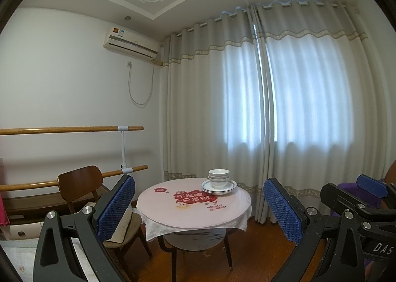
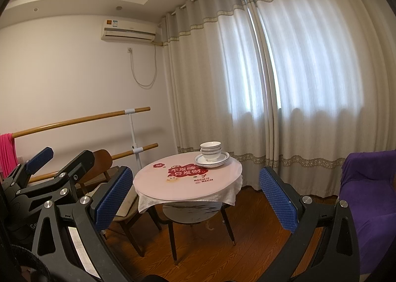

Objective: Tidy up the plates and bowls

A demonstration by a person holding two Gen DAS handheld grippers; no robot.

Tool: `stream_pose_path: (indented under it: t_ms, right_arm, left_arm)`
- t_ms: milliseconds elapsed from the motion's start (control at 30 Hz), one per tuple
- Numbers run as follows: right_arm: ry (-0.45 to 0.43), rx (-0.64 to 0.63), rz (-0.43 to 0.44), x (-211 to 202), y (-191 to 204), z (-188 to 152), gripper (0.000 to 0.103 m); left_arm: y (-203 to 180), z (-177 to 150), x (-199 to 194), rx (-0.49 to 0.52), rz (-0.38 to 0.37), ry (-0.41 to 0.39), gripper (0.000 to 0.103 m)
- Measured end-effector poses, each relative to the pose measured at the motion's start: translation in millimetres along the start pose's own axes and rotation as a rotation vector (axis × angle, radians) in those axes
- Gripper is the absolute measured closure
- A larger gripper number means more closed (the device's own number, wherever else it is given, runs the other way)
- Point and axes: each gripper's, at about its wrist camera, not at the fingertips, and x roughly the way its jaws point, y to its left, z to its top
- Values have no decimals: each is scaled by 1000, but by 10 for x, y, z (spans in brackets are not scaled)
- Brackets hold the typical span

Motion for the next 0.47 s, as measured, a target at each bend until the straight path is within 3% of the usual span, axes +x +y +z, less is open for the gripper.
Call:
stream_pose_path:
  t_ms: [467]
  right_arm:
    - [9,4,-2,52,28,-80,0]
  left_arm:
    - [13,-15,48,0,3,9,1]
